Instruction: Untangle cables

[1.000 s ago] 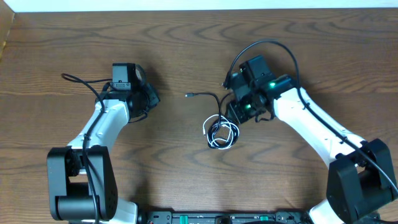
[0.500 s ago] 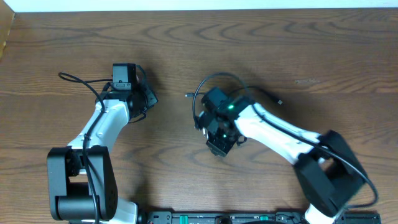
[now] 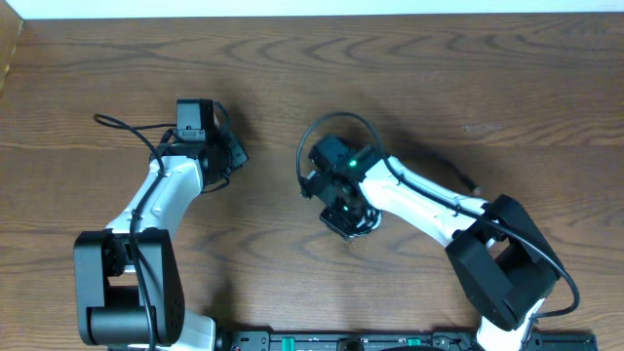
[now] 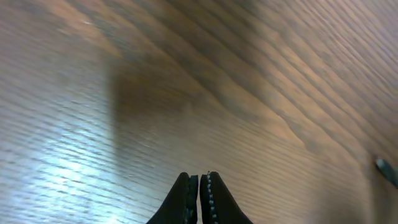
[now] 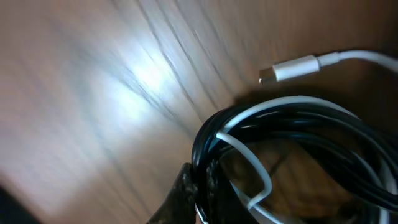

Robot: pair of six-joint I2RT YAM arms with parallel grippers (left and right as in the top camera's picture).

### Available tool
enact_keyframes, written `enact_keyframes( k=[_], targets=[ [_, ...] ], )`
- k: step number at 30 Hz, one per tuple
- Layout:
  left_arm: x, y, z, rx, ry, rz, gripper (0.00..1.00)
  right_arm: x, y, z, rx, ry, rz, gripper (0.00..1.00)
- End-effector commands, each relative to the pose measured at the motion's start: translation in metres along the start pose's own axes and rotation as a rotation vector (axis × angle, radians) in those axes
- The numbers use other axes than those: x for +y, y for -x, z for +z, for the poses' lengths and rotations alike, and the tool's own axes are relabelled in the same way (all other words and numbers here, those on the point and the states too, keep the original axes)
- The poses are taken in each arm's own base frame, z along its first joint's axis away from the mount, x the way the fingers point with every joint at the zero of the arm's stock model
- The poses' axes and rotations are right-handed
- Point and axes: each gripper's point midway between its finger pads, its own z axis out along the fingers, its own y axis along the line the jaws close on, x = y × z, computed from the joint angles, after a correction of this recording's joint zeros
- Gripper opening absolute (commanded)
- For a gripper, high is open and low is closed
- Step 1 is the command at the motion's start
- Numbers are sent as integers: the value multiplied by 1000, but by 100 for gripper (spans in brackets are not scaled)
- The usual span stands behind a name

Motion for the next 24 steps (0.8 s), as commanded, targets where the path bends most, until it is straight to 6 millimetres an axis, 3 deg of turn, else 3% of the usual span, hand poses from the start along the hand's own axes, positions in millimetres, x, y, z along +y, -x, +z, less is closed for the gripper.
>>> enact_keyframes(
  k=[1, 6, 11, 17, 21, 24],
  targets=[
    [-20, -7, -3, 48, -122, 71, 8, 22, 31, -23, -119, 193, 6, 1],
    [-58, -17, -15, 114, -371, 153, 8, 33, 42, -51, -243, 459, -13, 1],
    [-74, -22, -26, 146, -502, 178, 11, 16, 47, -84, -377, 635, 36, 1],
    [-112, -36, -57, 201, -789, 280, 17, -7, 49, -124, -540, 794, 88, 1],
    [-123, -43, -69, 201, -888, 365, 45, -5, 50, -138, -583, 869, 86, 1],
    [-129, -49, -80, 175, -980, 478, 49, 8, 53, -158, -663, 976, 19, 1]
  ],
)
